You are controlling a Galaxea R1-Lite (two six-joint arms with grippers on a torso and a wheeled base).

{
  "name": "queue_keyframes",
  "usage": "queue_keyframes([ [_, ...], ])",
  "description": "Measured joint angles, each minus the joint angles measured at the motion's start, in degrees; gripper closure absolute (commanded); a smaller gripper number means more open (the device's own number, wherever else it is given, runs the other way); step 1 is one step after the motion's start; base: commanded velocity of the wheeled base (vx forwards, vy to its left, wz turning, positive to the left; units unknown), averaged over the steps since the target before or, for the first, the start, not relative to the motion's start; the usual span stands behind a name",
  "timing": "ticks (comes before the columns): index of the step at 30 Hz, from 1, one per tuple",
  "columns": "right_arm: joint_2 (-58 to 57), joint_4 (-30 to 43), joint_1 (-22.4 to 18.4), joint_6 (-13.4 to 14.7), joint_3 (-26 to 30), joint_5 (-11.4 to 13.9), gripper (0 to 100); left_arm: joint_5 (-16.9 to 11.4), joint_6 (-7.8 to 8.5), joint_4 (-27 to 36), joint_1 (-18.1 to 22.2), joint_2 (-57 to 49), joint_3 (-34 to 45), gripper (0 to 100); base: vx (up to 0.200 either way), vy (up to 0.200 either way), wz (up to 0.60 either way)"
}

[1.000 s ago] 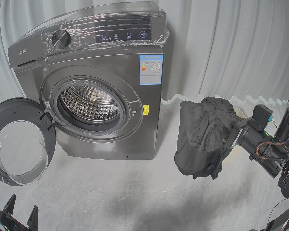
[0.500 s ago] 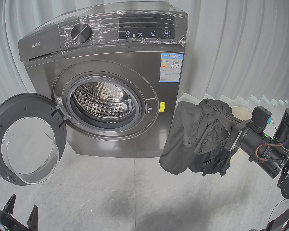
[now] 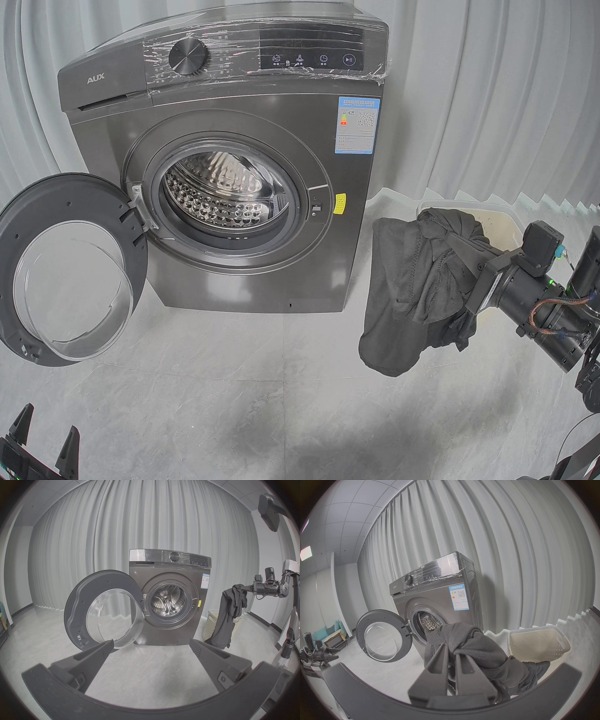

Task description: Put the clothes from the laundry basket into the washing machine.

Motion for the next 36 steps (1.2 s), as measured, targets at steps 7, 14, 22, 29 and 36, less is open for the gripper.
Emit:
queue_keyframes([
  [7,0.0,0.1,0.1,0.0,0.1,0.0,100,0.0,-0.02,0.0,0.0,0.0,0.0,0,0.0,0.2,0.0],
  [14,0.3,0.0,0.1,0.0,0.1,0.0,100,0.0,-0.11,0.0,0.0,0.0,0.0,0,0.0,0.2,0.0],
  [22,1.1,-0.3,0.3,0.0,0.0,0.0,100,0.0,-0.13,0.0,0.0,0.0,0.0,0,0.0,0.075,0.0],
  [29,1.4,-0.5,0.6,0.0,0.1,0.0,100,0.0,0.0,0.0,0.0,0.0,0.0,0,0.086,0.0,0.0],
  [36,1.5,-0.5,0.6,0.0,0.1,0.0,100,0.0,-0.05,0.0,0.0,0.0,0.0,0,0.2,0.0,0.0],
])
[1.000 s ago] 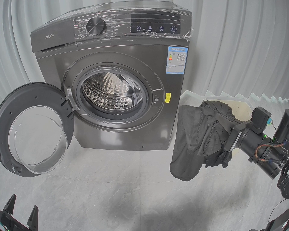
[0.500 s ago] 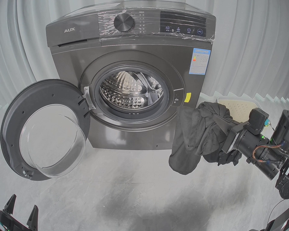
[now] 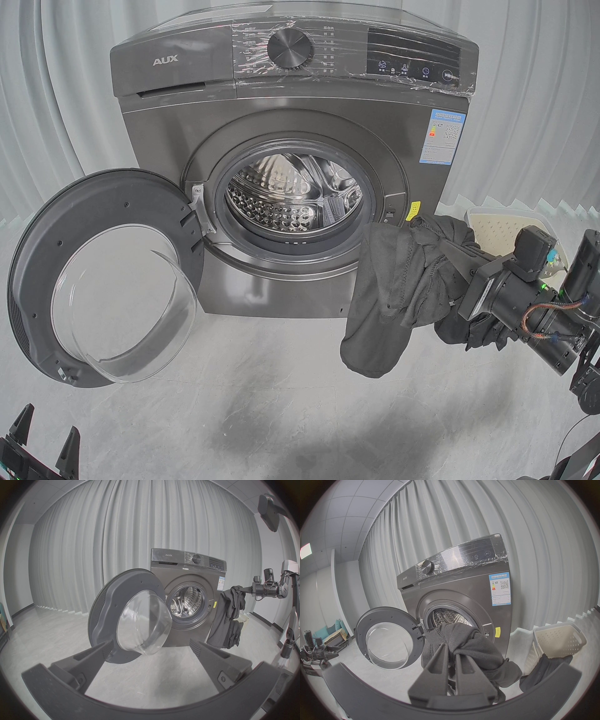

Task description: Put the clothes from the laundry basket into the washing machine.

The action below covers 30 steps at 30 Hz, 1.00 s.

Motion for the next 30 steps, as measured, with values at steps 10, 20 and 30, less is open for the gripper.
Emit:
queue_keyframes([
  [10,0.0,0.0,0.7,-0.1,1.1,0.4,100,0.0,0.38,0.0,0.0,0.0,0.0,0,0.04,0.0,0.0],
  [20,-0.2,0.0,1.0,-0.4,1.8,0.4,100,0.1,1.04,0.0,0.1,0.0,0.0,0,0.0,0.0,0.0],
  [30,0.1,-0.2,0.9,-0.4,2.0,0.4,100,0.1,1.06,0.0,0.1,0.0,0.0,0,0.0,0.0,0.0],
])
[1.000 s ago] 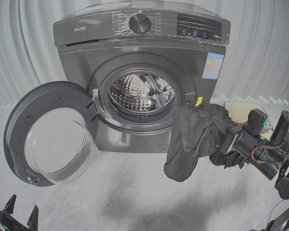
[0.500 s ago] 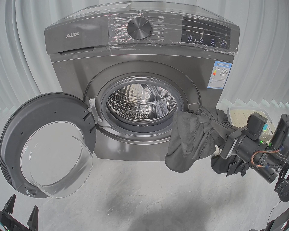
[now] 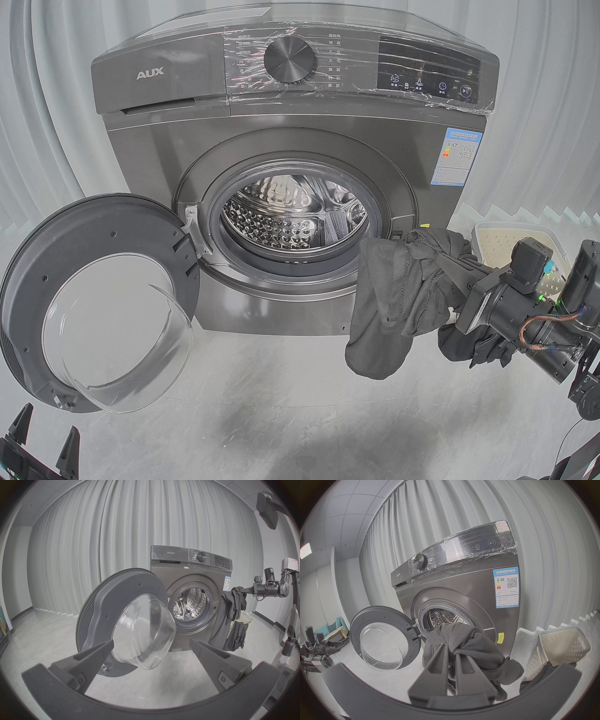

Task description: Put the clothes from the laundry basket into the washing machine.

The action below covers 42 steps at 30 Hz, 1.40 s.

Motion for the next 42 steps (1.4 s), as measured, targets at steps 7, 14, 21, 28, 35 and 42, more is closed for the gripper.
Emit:
queue_keyframes([
  [7,0.1,0.0,0.0,-0.1,0.1,0.0,100,0.0,0.0,0.0,0.0,0.0,0.0,0,0.0,0.0,0.0],
  [14,-0.2,-2.3,3.9,1.5,0.3,6.0,100,0.0,-0.02,0.0,0.0,0.0,0.0,0,0.0,0.0,0.0],
  [21,1.4,-8.1,7.2,3.0,0.5,9.5,100,0.0,0.0,0.0,0.0,0.0,0.0,0,0.0,0.0,0.0],
  [28,6.7,-8.7,6.6,1.8,-2.3,2.4,100,0.0,0.3,0.0,0.0,0.0,0.0,0,0.0,0.0,0.0],
  [35,11.3,-8.2,6.4,1.5,-7.4,-1.5,100,-1.4,4.05,0.0,0.2,0.0,0.0,0,0.0,0.0,0.0],
  [42,14.8,-8.7,7.7,1.8,-12.6,-1.1,100,-3.2,4.53,-0.2,0.2,0.0,0.0,0,0.0,0.0,0.0],
])
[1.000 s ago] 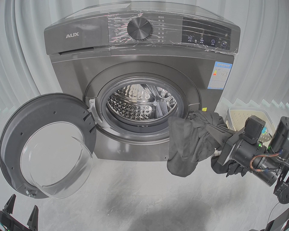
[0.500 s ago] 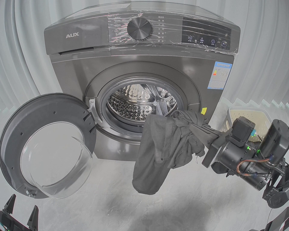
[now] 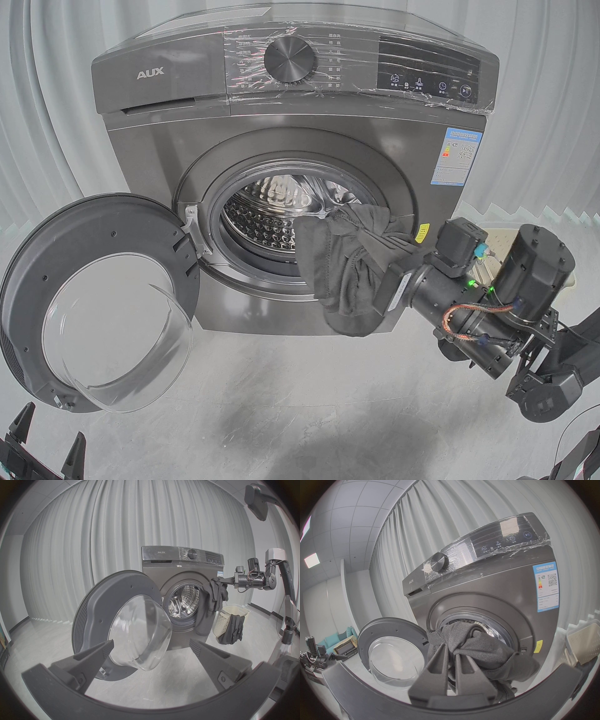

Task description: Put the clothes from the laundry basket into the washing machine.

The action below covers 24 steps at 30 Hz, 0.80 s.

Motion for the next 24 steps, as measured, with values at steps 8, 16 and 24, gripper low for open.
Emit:
queue_keyframes([
  [8,3.8,-0.3,0.4,0.1,-3.8,0.7,100,-0.2,-1.15,-1.5,0.0,0.0,-0.4,0,0.0,0.0,0.0],
  [16,5.6,-0.7,0.4,0.8,-4.6,2.9,100,-1.8,-7.13,-3.5,-4.6,7.8,-14.7,0,0.0,0.0,0.0],
  [24,8.2,-1.3,0.1,1.2,-7.6,3.0,100,-7.7,-10.41,-8.7,-16.2,22.4,-21.4,0,0.0,0.0,0.0],
])
